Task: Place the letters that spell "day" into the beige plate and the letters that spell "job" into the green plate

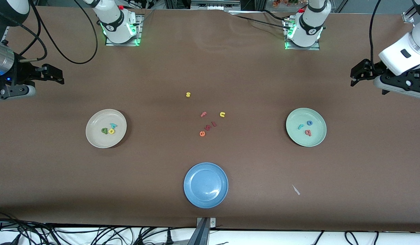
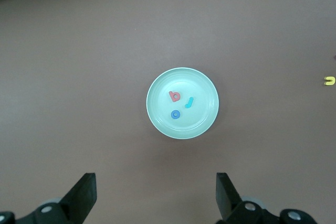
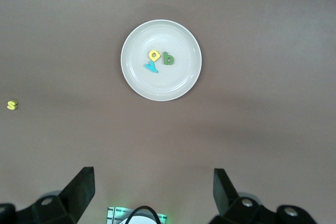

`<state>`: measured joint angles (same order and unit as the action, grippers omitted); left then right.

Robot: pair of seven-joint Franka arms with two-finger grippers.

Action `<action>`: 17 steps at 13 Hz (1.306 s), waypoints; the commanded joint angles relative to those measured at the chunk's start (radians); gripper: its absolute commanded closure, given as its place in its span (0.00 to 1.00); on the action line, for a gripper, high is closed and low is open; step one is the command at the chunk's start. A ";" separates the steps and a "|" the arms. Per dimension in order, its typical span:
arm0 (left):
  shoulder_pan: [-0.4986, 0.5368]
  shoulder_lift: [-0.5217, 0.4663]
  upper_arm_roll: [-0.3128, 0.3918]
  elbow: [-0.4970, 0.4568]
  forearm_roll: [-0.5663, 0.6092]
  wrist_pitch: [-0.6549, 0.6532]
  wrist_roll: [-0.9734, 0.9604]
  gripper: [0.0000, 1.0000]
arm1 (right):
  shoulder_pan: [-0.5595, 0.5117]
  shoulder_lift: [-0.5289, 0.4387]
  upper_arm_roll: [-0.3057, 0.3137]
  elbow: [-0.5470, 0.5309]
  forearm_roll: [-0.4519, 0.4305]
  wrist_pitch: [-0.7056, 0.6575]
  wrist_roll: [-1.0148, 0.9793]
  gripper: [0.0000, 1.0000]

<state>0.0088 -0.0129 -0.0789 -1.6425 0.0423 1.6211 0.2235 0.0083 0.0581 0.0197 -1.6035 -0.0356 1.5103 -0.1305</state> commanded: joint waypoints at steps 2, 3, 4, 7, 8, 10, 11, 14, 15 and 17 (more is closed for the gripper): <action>-0.036 0.001 0.048 0.021 -0.035 -0.020 -0.006 0.00 | -0.004 -0.034 0.005 -0.033 0.016 -0.024 0.133 0.00; -0.036 0.002 0.048 0.021 -0.048 -0.020 -0.009 0.00 | -0.002 -0.034 0.005 -0.029 0.022 -0.024 0.135 0.00; -0.038 0.004 0.048 0.021 -0.064 -0.020 -0.012 0.00 | -0.001 -0.034 0.006 -0.023 0.043 -0.033 0.137 0.00; -0.036 0.002 0.048 0.023 -0.097 -0.021 -0.073 0.00 | -0.007 -0.035 -0.024 -0.015 0.094 -0.050 0.137 0.00; -0.036 0.002 0.048 0.023 -0.094 -0.023 -0.082 0.00 | -0.004 -0.037 -0.026 -0.015 0.089 -0.047 0.135 0.00; -0.035 -0.001 0.063 0.023 -0.087 -0.026 -0.119 0.00 | -0.004 -0.037 -0.024 -0.015 0.089 -0.045 0.135 0.00; -0.036 -0.002 0.074 0.023 -0.087 -0.026 -0.125 0.00 | -0.004 -0.037 -0.024 -0.015 0.088 -0.044 0.135 0.00; -0.036 -0.004 0.074 0.023 -0.085 -0.026 -0.141 0.00 | 0.001 -0.037 -0.024 -0.015 0.073 -0.035 0.132 0.00; -0.035 -0.006 0.074 0.023 -0.084 -0.026 -0.141 0.00 | 0.002 -0.035 -0.023 -0.015 0.047 -0.033 0.121 0.00; -0.033 -0.003 0.074 0.021 -0.084 -0.026 -0.141 0.00 | 0.007 -0.037 -0.021 -0.015 0.034 -0.033 0.114 0.00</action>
<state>-0.0140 -0.0130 -0.0159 -1.6362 -0.0246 1.6165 0.0925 0.0104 0.0406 -0.0043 -1.6096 0.0174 1.4771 -0.0057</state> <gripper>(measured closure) 0.000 0.000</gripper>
